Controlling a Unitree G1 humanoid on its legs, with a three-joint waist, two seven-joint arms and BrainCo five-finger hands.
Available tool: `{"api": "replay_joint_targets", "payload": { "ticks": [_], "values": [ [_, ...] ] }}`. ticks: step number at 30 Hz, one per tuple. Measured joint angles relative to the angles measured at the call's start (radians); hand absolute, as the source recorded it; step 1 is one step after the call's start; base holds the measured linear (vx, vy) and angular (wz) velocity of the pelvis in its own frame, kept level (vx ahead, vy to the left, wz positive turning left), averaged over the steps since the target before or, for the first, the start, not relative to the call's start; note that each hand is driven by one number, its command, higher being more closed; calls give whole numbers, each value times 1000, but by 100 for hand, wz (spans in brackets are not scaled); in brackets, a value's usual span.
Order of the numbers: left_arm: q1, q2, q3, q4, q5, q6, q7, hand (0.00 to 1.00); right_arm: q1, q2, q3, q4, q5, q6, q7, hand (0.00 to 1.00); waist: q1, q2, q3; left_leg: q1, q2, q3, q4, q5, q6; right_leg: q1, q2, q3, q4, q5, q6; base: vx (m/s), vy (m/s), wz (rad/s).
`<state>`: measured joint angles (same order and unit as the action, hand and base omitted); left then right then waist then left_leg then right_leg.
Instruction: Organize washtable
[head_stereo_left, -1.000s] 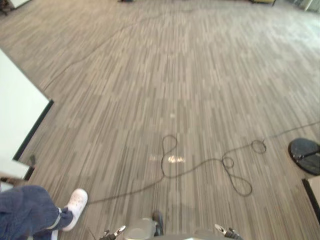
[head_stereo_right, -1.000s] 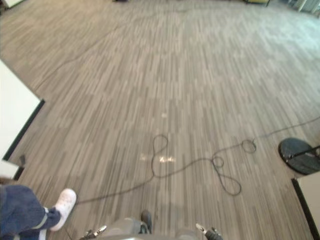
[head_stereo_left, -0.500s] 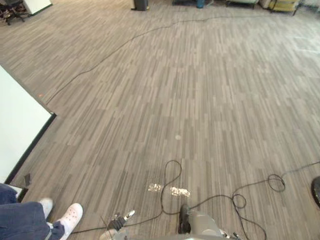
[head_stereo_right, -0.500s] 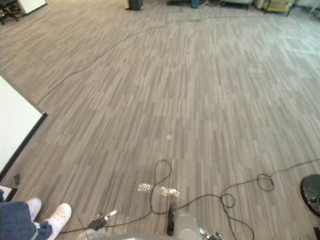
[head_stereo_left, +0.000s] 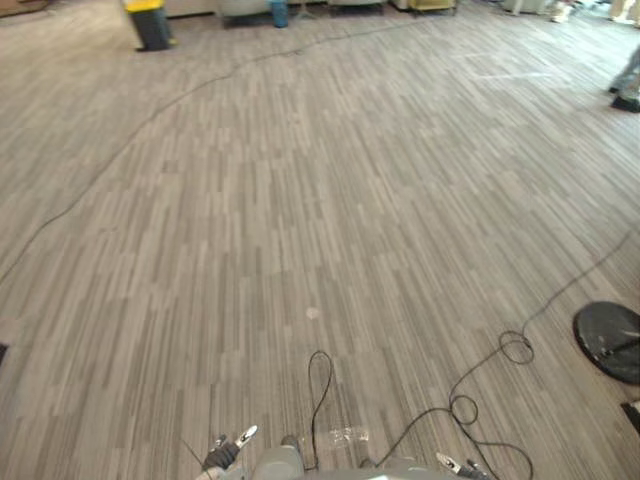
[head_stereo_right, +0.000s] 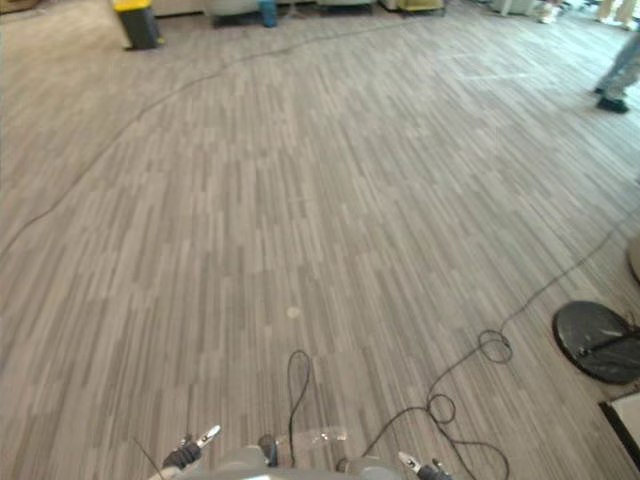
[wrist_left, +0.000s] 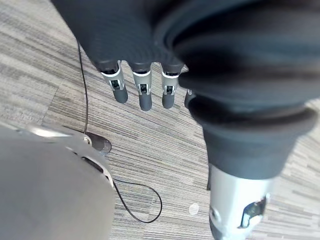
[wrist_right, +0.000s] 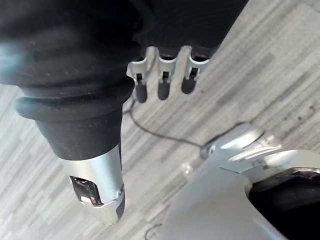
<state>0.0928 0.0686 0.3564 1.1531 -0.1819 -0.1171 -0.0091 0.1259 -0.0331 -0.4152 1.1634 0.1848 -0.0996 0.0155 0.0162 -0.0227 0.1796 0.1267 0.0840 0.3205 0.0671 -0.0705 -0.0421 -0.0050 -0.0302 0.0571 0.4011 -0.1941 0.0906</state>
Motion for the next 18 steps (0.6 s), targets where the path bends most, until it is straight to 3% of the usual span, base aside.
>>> {"api": "replay_joint_targets", "payload": {
  "ticks": [4,8,9,13,18],
  "values": [
    [-1,12,-37,-2,-2,-2,9,0,4,12,-11,-1,-19,0,-13,0,-3,-14,-13,40,-39,17,-42,-8,10,4,-60,-78,-66,3,-4,2,114,-18],
    [10,10,-38,4,0,1,10,0,4,5,-11,1,-60,3,-17,0,2,-14,-20,33,-48,1,-72,2,9,61,-62,-114,-210,3,-5,30,-36,8],
    [14,7,-38,16,1,1,10,0,3,5,-11,0,-65,3,-18,0,-2,-4,-20,44,-49,-13,-95,22,6,76,-61,-129,-231,11,-6,-12,-53,21],
    [21,-7,-41,25,2,-1,10,0,9,-12,-4,1,-80,5,-21,0,0,11,-30,71,-49,-49,-160,53,0,97,-54,-170,-250,11,-6,-20,-52,32],
    [34,-7,-45,25,3,-4,10,0,8,-20,33,8,-103,10,-21,0,3,5,-34,71,-51,-72,-162,54,-1,126,-50,-197,-287,23,-12,-4,-22,13]
  ]
}}
